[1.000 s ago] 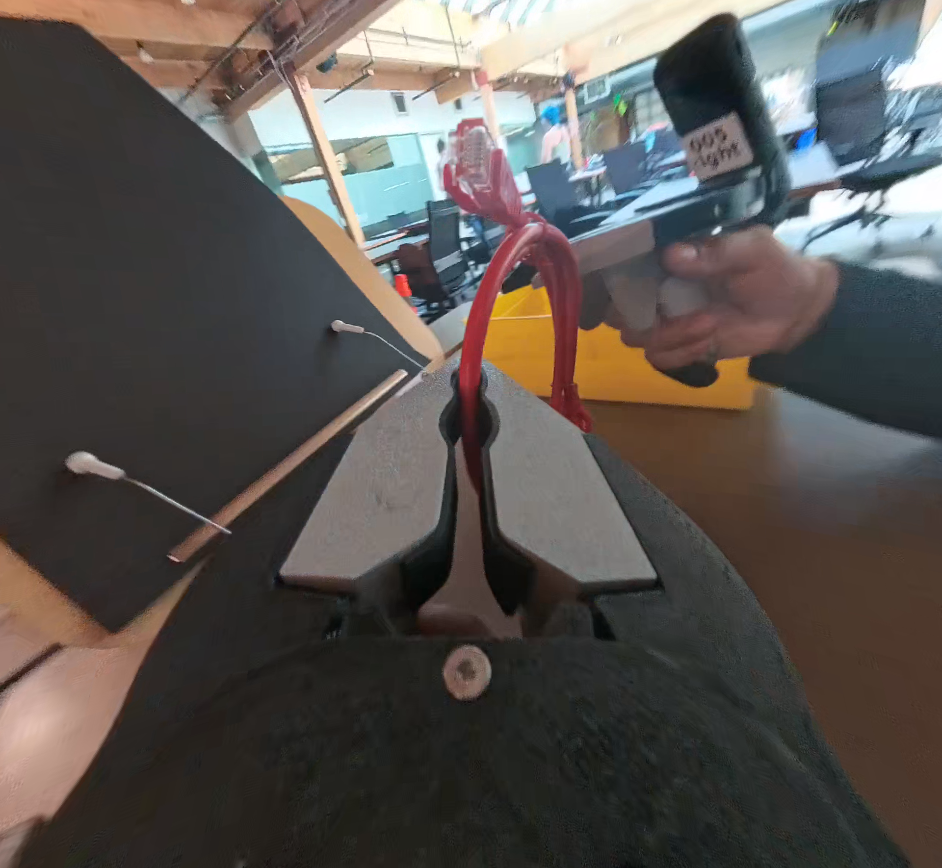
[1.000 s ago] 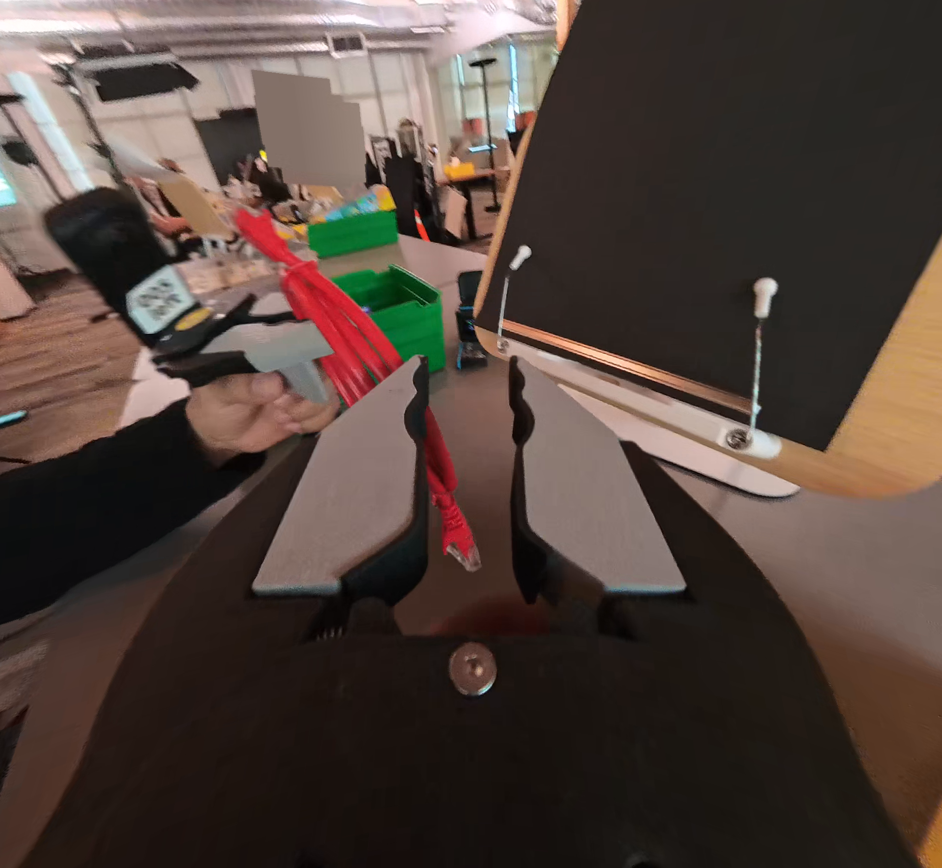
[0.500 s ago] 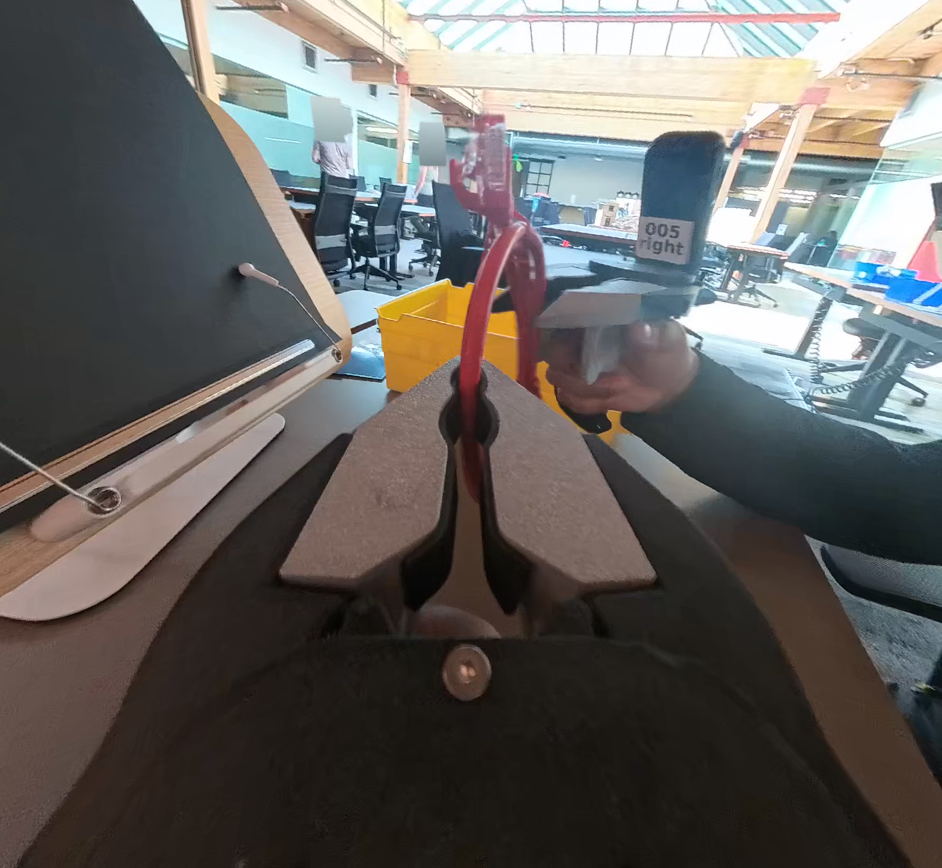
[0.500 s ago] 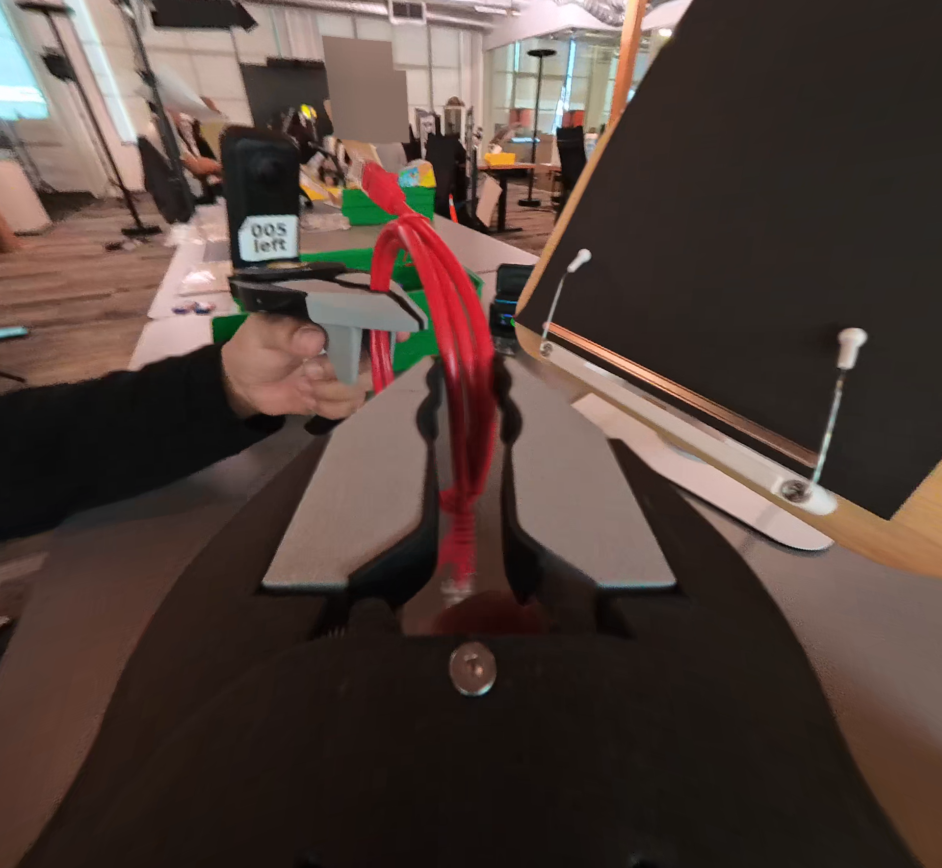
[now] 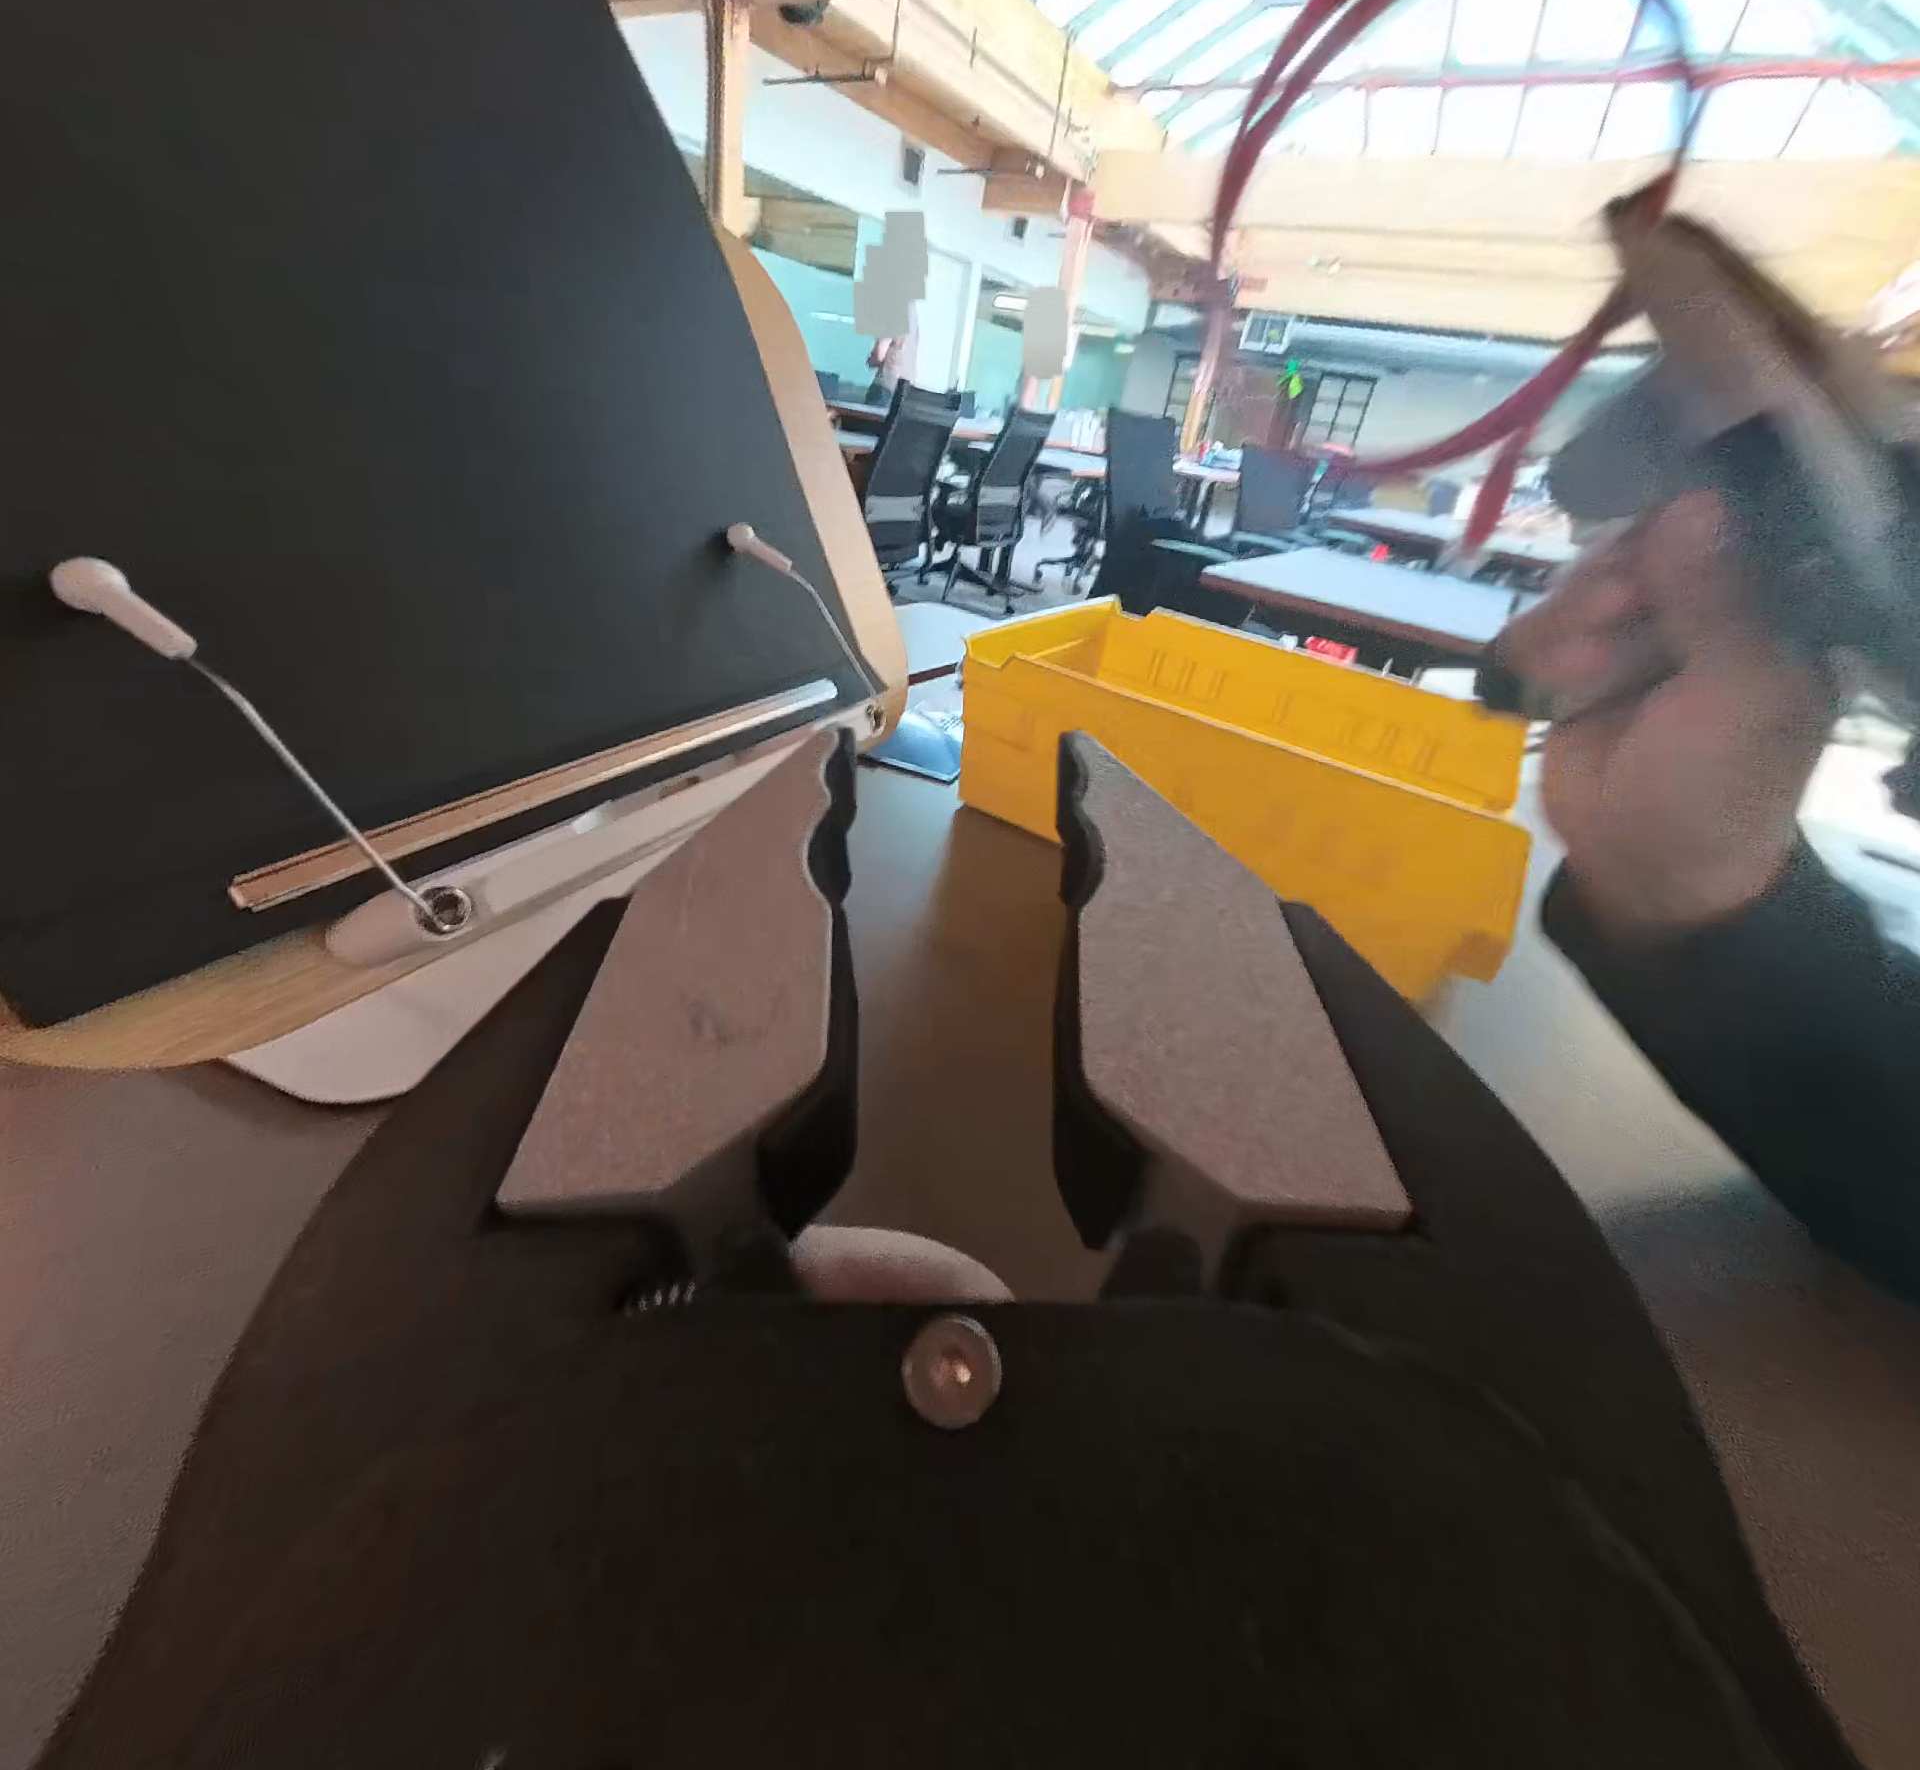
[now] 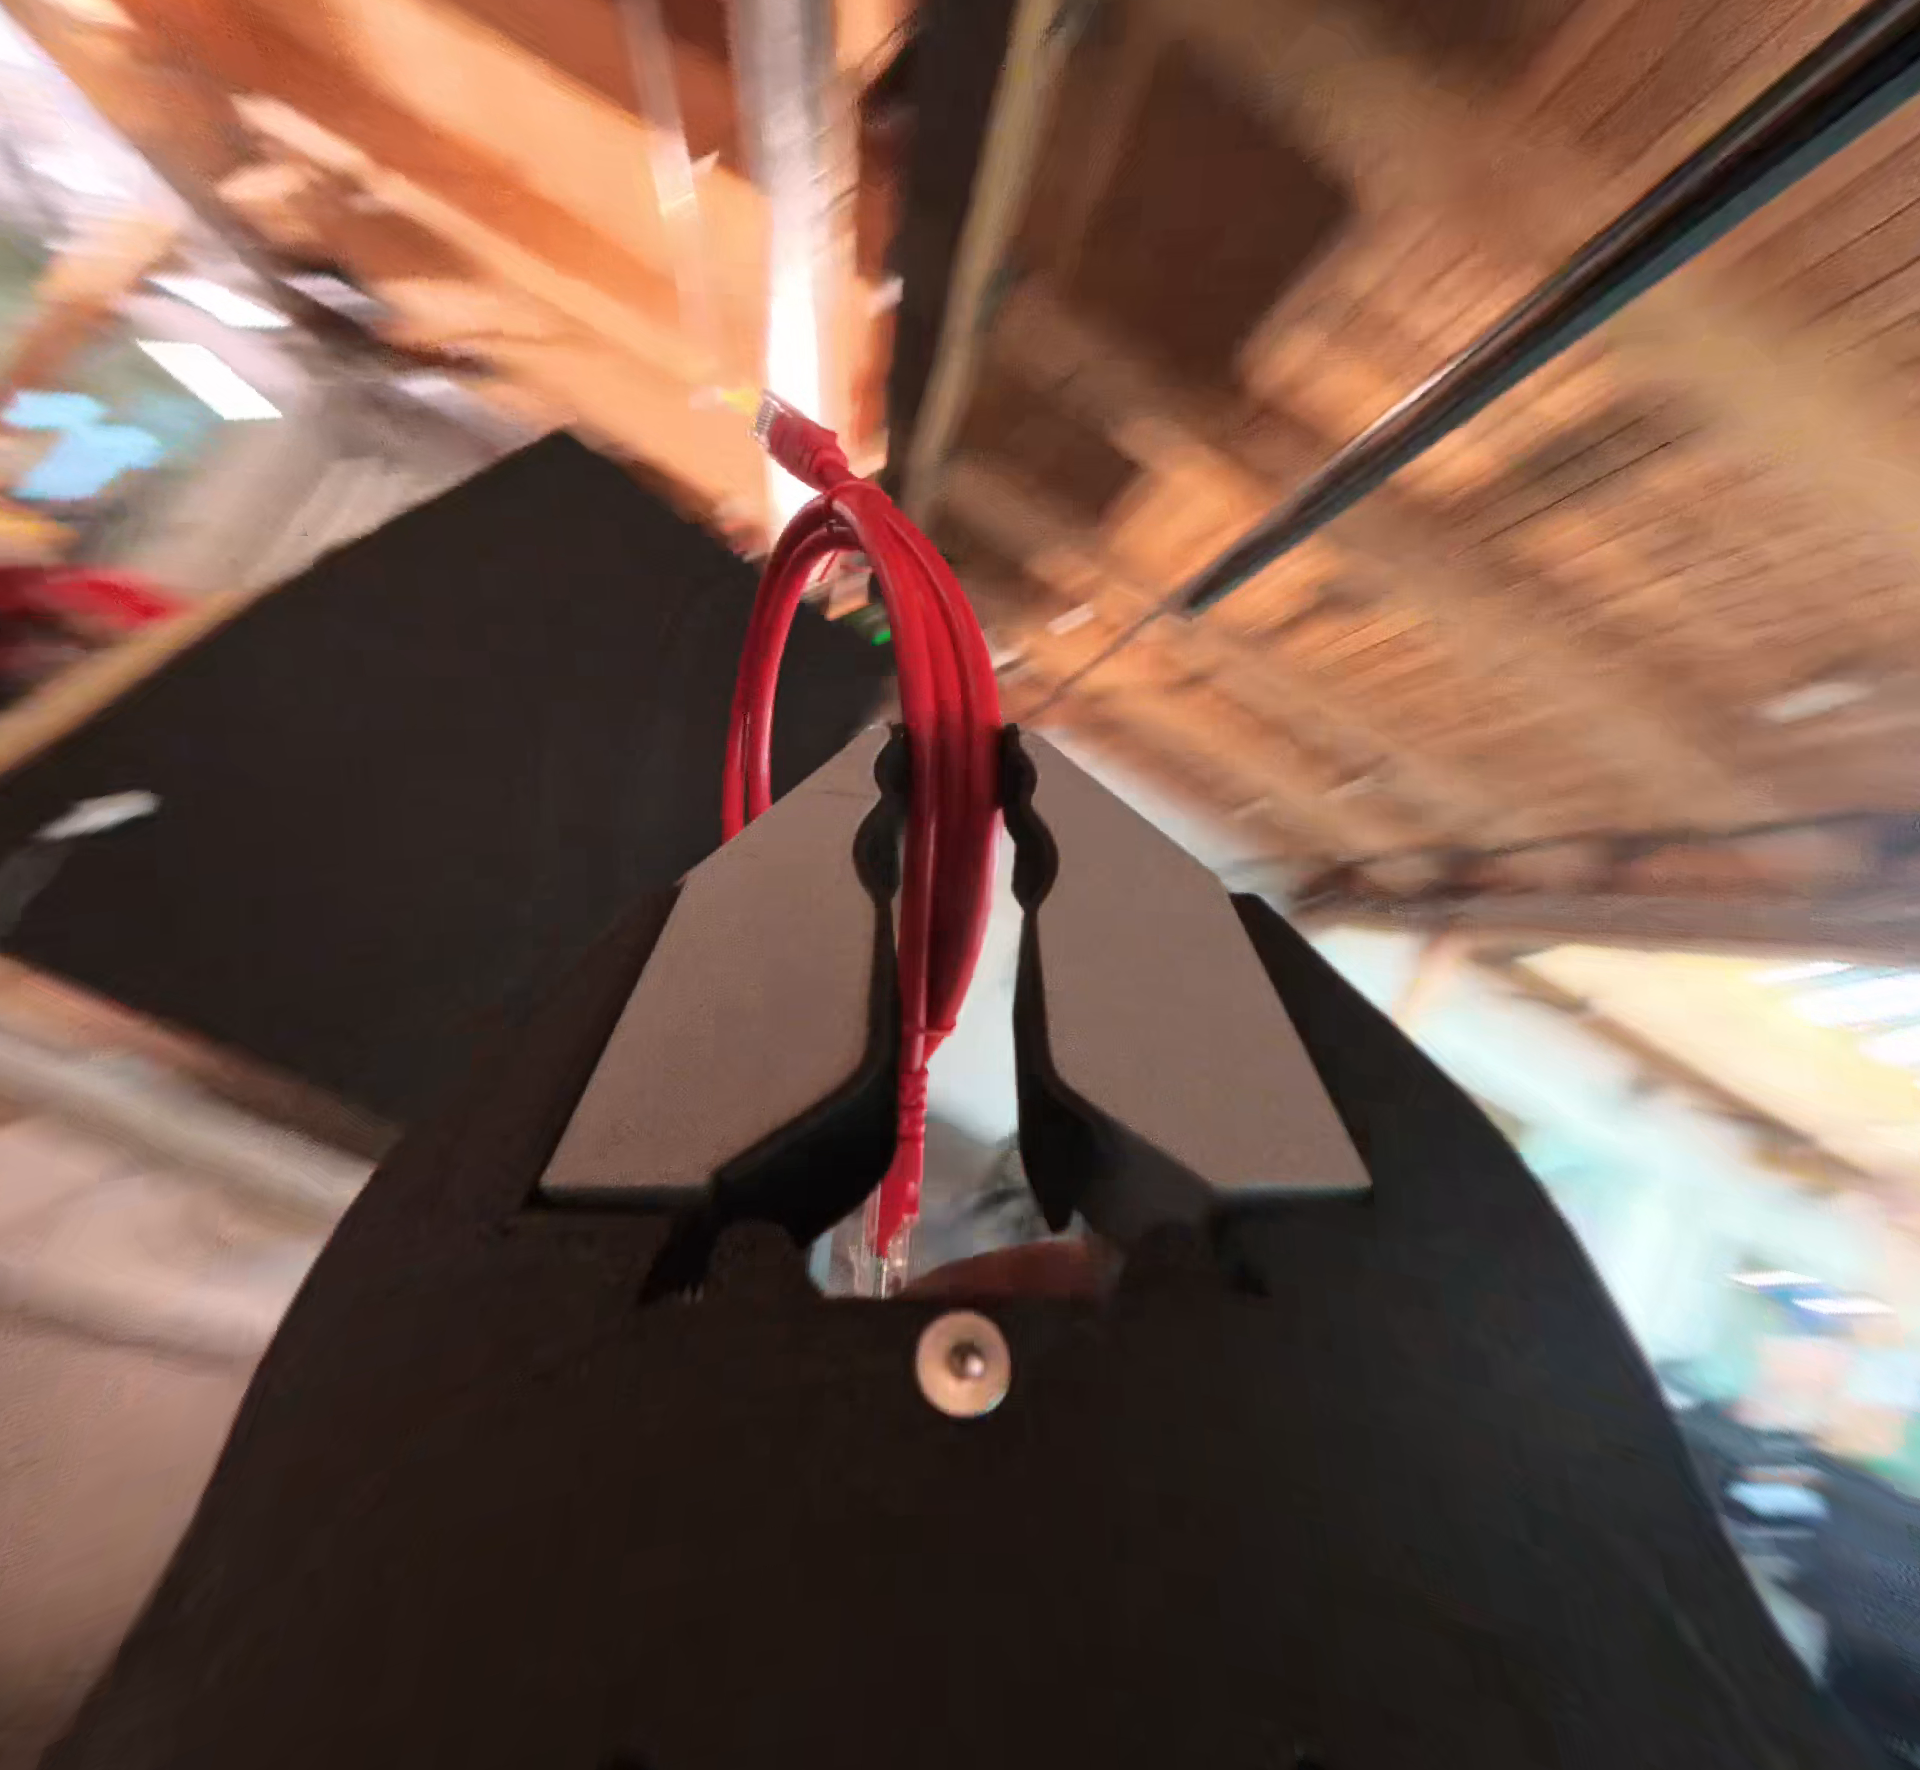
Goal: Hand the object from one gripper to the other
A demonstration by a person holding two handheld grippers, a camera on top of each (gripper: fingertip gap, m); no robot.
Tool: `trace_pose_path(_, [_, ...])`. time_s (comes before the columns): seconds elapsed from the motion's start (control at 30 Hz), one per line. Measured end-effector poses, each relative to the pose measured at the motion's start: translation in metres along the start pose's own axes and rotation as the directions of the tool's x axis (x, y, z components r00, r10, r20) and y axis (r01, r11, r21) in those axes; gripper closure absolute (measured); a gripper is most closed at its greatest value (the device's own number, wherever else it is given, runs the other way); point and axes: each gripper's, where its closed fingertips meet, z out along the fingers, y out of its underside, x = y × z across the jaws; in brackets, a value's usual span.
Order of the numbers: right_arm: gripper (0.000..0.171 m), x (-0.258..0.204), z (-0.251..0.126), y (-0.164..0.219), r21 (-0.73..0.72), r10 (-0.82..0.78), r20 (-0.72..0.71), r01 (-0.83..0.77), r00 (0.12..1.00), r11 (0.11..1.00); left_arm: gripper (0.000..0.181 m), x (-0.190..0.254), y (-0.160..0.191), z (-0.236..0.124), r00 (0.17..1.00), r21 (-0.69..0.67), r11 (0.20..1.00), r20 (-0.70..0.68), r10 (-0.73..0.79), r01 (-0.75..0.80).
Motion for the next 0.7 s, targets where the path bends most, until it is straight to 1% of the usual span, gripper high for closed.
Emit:
trace_pose_path(0.07, [0.157,0.037,-0.015,-0.026,0.099,-0.135,-0.195,0.156,0.972,0.983,0.151,-0.005,0.009,0.002,0.999,-0.044,0.999,0.039,0.028,-0.026])
trace_pose_path(0.1, [0.157,0.052,-0.020,-0.029,0.107,-0.177,-0.255,0.210,0.951,0.972,0.151,-0.006,0.012,0.003,0.998,-0.060,0.997,0.050,0.043,-0.040])
trace_pose_path(0.13, [0.157,0.066,-0.021,-0.024,0.078,-0.206,-0.291,0.237,0.934,0.968,0.152,-0.005,0.014,0.004,0.997,-0.069,0.996,0.055,0.057,-0.053])
trace_pose_path(0.17, [0.157,0.081,-0.019,-0.011,0.018,-0.219,-0.309,0.236,0.926,0.971,0.153,-0.005,0.015,0.005,0.996,-0.074,0.995,0.056,0.065,-0.061])
trace_pose_path(0.23, [0.156,0.106,-0.014,0.025,-0.124,-0.214,-0.310,0.184,0.926,0.975,0.153,-0.003,0.016,0.006,0.996,-0.082,0.994,0.055,0.077,-0.072])
trace_pose_path(0.27, [0.156,0.115,-0.011,0.048,-0.207,-0.203,-0.289,0.145,0.936,0.967,0.154,-0.002,0.016,0.006,0.995,-0.084,0.993,0.055,0.082,-0.077])
trace_pose_path(0.33, [0.156,0.125,-0.009,0.093,-0.379,-0.203,-0.251,0.097,0.946,0.920,0.154,-0.002,0.017,0.006,0.994,-0.087,0.993,0.060,0.088,-0.083])
trace_pose_path(0.4, [0.156,0.124,-0.009,0.133,-0.517,-0.244,-0.177,0.121,0.954,0.847,0.155,-0.003,0.017,0.006,0.995,-0.087,0.993,0.061,0.084,-0.079])
trace_pose_path(0.47, [0.156,0.108,-0.014,0.179,-0.653,-0.267,-0.044,0.175,0.963,0.737,0.156,-0.004,0.017,0.005,0.995,-0.086,0.994,0.064,0.074,-0.068])
trace_pose_path(0.53, [0.154,0.081,-0.029,0.232,-0.777,-0.229,0.103,0.223,0.968,0.589,0.156,-0.006,0.018,0.005,0.996,-0.095,0.994,0.067,0.059,-0.052])
trace_pose_path(0.57, [0.139,0.068,-0.038,0.254,-0.826,-0.215,0.174,0.261,0.961,0.499,0.156,-0.006,0.020,0.005,0.996,-0.107,0.993,0.069,0.051,-0.043])
trace_pose_path(0.6, [0.124,0.064,-0.044,0.268,-0.852,-0.235,0.206,0.293,0.950,0.434,0.156,-0.007,0.023,0.006,0.997,-0.123,0.992,0.069,0.044,-0.036])
trace_pose_path(0.63, [0.129,0.066,-0.042,0.270,-0.853,-0.276,0.191,0.298,0.942,0.429,0.156,-0.008,0.026,0.006,0.997,-0.137,0.990,0.071,0.041,-0.031])
trace_pose_path(0.67, [0.131,0.065,-0.038,0.265,-0.839,-0.279,0.173,0.289,0.945,0.461,0.155,-0.008,0.027,0.006,0.997,-0.145,0.989,0.072,0.041,-0.030])
trace_pose_path(0.7, [0.124,0.060,-0.034,0.257,-0.823,-0.230,0.147,0.248,0.962,0.511,0.155,-0.008,0.028,0.006,0.997,-0.148,0.988,0.072,0.041,-0.030])
